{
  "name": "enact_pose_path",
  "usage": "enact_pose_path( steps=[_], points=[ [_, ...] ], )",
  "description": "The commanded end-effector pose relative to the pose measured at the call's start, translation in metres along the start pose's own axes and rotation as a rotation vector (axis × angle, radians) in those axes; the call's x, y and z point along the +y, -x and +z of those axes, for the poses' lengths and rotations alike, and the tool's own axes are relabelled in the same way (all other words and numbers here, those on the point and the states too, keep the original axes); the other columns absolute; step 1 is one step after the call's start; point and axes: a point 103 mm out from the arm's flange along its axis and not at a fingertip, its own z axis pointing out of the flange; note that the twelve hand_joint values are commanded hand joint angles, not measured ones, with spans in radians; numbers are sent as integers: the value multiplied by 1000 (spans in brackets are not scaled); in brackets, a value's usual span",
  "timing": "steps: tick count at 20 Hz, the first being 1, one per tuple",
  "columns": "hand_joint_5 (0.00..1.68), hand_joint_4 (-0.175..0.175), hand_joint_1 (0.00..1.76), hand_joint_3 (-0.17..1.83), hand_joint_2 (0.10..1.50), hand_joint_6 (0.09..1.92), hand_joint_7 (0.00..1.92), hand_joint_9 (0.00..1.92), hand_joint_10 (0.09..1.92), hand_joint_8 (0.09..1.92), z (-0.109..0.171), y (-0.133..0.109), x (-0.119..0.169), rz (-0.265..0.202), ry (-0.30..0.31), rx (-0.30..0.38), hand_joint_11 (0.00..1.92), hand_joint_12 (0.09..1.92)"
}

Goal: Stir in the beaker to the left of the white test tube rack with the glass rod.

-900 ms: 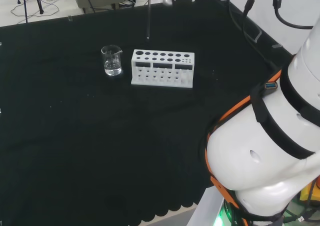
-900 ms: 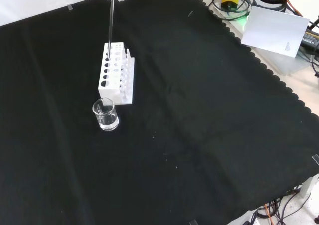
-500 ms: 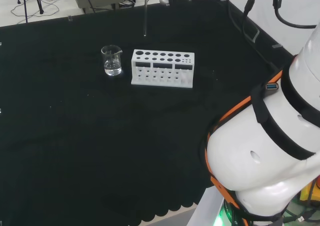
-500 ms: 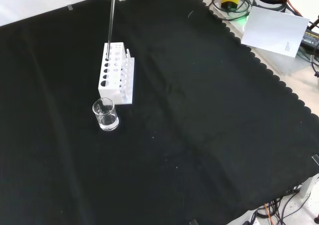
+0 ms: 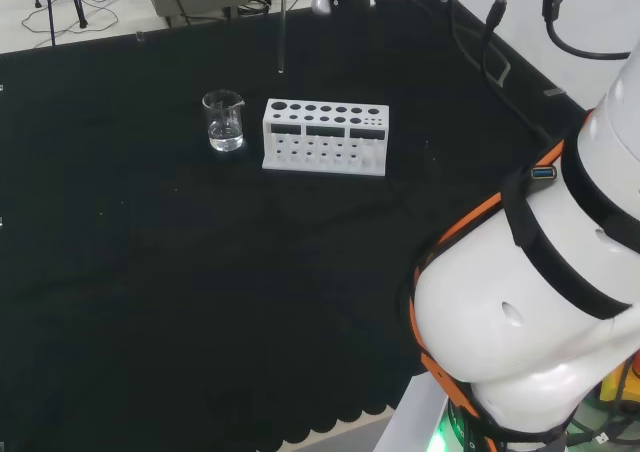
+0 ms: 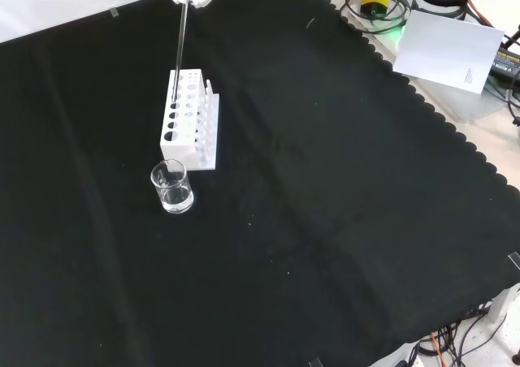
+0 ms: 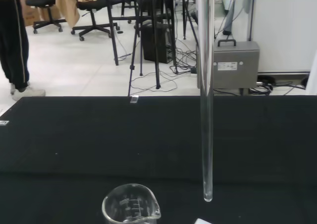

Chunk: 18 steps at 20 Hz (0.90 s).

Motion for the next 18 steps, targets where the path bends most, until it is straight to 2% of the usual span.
enact_pose_path(
  steps=[1, 6, 10, 18],
  points=[
    [1315, -175, 1306, -175, 1108, 102, 1191, 1805, 664, 992, 3, -34, 23, -98, -9, -8, 1531, 999],
    [1315, -175, 1306, -175, 1108, 101, 1191, 1806, 663, 992, 9, -56, 37, -169, 2, 23, 1530, 999],
    [1316, -175, 1306, -175, 1108, 99, 1191, 1807, 663, 992, 23, -64, 44, -222, -22, 18, 1530, 999],
    [1317, -175, 1306, -175, 1108, 97, 1191, 1809, 662, 993, 52, -62, 63, -260, -50, 48, 1532, 1000]
  ],
)
